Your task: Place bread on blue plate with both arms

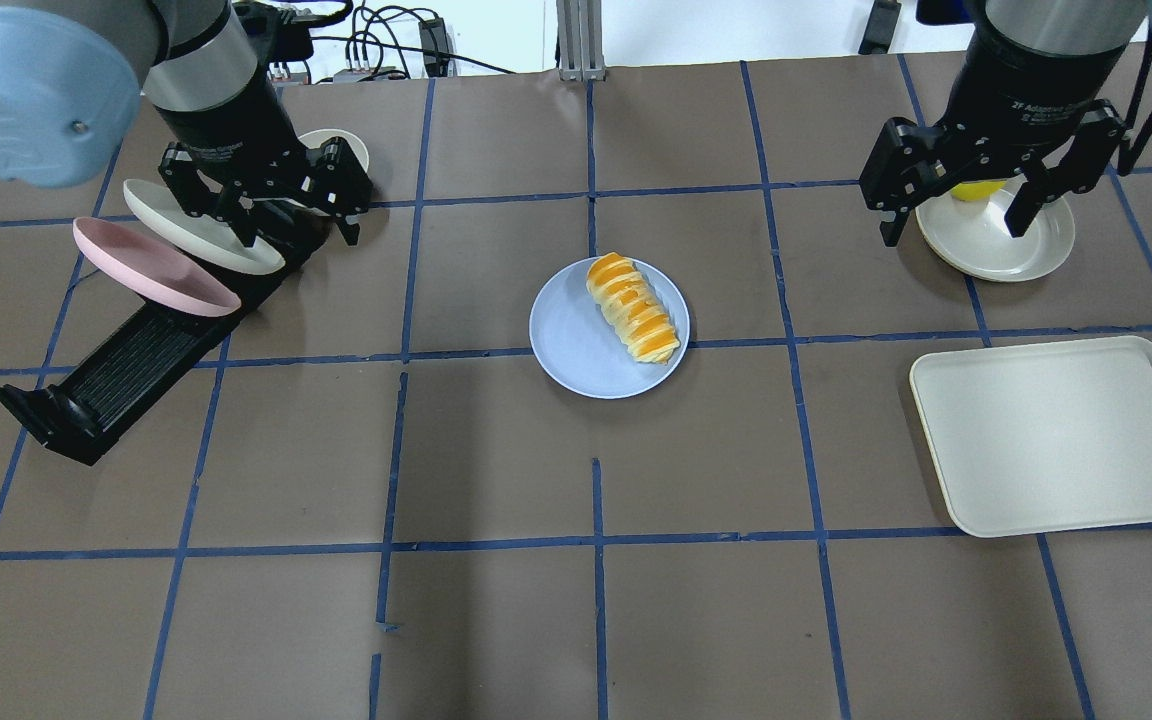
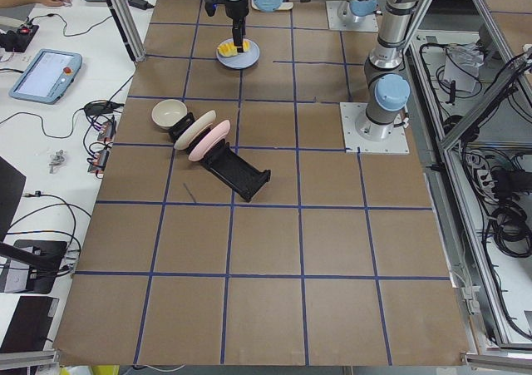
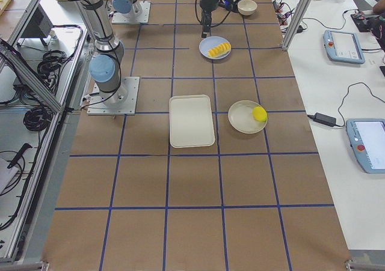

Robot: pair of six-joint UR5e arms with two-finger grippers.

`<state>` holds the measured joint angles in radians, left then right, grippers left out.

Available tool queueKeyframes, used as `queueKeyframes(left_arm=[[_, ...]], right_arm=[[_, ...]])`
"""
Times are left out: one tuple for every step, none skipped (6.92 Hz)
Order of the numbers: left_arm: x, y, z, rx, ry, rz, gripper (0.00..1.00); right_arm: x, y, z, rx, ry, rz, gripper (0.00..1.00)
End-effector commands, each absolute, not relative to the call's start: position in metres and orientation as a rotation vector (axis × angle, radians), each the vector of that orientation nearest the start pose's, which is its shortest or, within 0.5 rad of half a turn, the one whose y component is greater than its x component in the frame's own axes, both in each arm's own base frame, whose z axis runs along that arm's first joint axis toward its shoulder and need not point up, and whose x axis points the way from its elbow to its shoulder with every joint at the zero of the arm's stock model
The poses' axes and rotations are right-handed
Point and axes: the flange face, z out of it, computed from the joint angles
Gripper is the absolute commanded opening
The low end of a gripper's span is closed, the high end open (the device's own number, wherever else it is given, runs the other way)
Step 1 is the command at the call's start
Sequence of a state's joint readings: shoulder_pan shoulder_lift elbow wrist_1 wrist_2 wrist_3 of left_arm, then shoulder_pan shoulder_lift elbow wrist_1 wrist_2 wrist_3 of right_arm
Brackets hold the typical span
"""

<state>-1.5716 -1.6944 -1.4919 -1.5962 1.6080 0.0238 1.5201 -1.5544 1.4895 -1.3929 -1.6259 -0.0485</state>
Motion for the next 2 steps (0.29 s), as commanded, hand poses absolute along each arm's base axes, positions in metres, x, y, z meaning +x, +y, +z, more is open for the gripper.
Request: queueKeyframes(left_arm=[[-0.128, -0.529, 0.477, 0.041, 3.077, 0.110, 1.00], [-0.129, -0.518, 0.484, 0.043, 3.087, 0.091, 1.00]], right_arm=[[0.103, -0.491, 0.502, 0.000, 3.186, 0.180, 1.00], [0.103, -0.491, 0.502, 0.000, 3.186, 0.180, 1.00]])
